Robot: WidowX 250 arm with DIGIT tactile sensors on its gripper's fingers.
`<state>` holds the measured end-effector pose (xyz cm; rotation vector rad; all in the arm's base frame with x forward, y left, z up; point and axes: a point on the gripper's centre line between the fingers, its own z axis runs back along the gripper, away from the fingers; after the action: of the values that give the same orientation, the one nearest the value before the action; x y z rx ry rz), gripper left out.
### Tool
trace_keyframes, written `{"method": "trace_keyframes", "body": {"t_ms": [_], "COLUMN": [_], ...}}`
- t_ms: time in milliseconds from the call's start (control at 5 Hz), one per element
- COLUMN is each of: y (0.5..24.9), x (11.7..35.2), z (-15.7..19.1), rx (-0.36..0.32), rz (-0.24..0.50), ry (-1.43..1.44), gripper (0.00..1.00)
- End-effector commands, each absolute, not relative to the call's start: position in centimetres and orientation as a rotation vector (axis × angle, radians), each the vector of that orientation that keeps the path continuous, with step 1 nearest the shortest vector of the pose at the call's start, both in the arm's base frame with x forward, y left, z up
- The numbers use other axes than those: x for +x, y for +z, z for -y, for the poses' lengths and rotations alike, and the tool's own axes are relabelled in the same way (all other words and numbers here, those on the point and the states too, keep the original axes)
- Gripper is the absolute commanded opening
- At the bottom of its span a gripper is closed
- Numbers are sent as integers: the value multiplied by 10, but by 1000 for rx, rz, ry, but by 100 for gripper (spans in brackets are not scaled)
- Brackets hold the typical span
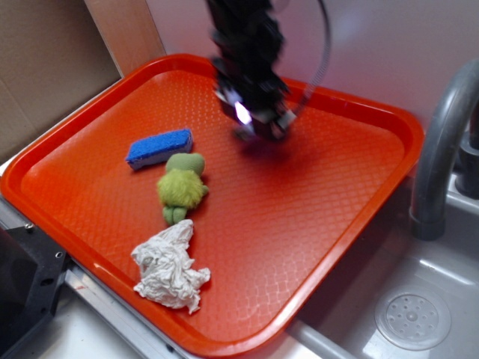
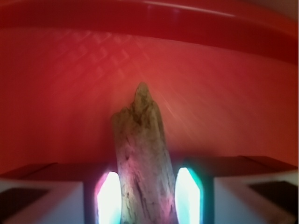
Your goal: Grab the wood chip.
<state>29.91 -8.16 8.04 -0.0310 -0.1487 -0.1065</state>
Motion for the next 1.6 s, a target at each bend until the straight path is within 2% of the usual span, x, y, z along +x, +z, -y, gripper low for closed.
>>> {"method": "trace_keyframes", "body": {"t_ms": [0,200,400,600,800,1000,1400], "y": [197,247,271,277,276,261,231], "x": [271,248,219,205,206,216,230], "z": [33,17,5,0,-2,-4,4], "rx": [-83,-45,-29,-79,-74,-13,59], "rz": [193,195,139,101,81,70,54], "ry": [-79,-131,-178,-158,-126,-3,76], "gripper": [0,0,0,0,0,0,0]}}
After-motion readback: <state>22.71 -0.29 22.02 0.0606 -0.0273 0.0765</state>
